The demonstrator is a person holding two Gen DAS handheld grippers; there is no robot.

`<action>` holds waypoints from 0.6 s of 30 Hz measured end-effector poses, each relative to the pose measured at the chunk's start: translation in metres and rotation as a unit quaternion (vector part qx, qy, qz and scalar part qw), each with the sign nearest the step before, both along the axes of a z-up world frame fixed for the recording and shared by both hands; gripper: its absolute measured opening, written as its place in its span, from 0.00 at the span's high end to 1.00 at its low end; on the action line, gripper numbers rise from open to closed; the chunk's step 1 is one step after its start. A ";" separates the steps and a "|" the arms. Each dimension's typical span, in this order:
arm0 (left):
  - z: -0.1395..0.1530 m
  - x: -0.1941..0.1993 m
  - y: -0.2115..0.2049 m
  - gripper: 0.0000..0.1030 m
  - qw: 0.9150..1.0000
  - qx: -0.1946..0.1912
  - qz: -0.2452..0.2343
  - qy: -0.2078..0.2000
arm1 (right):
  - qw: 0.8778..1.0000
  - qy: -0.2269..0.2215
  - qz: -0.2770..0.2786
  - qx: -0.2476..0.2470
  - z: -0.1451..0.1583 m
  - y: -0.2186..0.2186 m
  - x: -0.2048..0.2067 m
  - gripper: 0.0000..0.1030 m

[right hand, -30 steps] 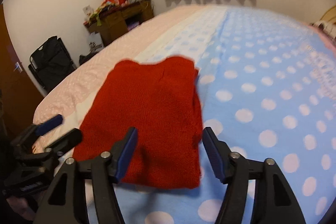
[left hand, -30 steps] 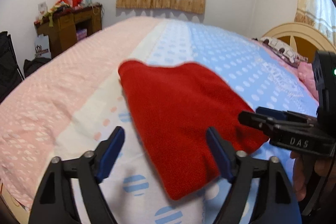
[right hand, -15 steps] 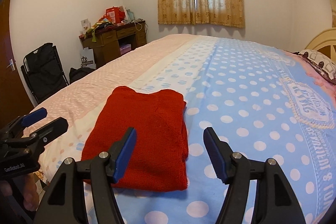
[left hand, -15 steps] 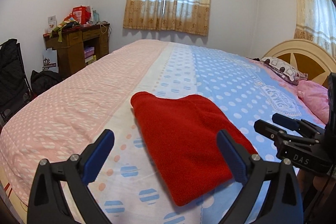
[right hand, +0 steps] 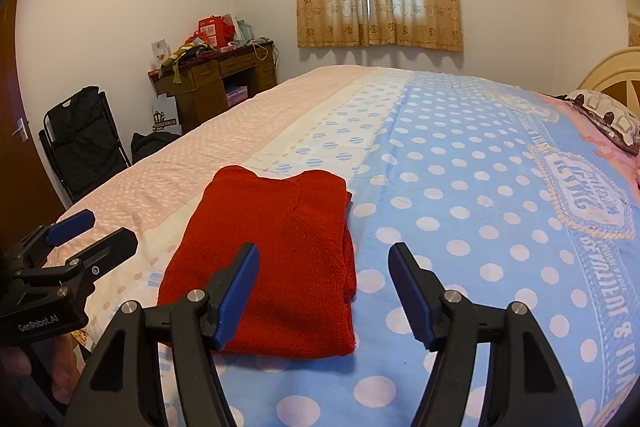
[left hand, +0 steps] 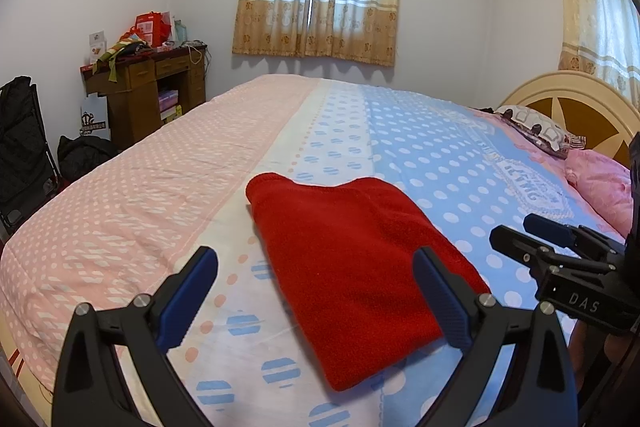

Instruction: Fold small clothes

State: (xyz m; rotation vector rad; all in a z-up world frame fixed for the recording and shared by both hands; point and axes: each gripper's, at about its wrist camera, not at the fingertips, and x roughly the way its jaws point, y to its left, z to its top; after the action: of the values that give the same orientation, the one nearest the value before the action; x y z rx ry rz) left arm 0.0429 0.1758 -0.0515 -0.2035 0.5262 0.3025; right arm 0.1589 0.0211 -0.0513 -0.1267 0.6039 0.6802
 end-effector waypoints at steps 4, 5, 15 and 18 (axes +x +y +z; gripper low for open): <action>0.000 0.000 0.000 0.03 1.000 0.000 0.000 0.000 | 1.000 0.001 0.000 0.000 0.000 0.000 0.000 0.34; 0.000 0.000 0.000 0.03 1.000 0.000 0.000 0.000 | 1.000 0.002 -0.001 0.001 0.000 -0.001 -0.001 0.34; -0.001 -0.001 -0.001 0.03 1.000 0.000 -0.001 0.001 | 1.000 0.002 -0.001 0.004 0.001 -0.001 -0.002 0.34; 0.000 -0.001 -0.001 0.03 1.000 0.001 -0.001 0.000 | 1.000 0.002 0.000 0.003 0.001 -0.001 -0.002 0.34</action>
State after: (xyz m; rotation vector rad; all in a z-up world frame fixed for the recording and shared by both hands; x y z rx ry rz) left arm 0.0421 0.1745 -0.0516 -0.2014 0.5266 0.3013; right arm 0.1569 0.0196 -0.0507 -0.1193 0.6049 0.6826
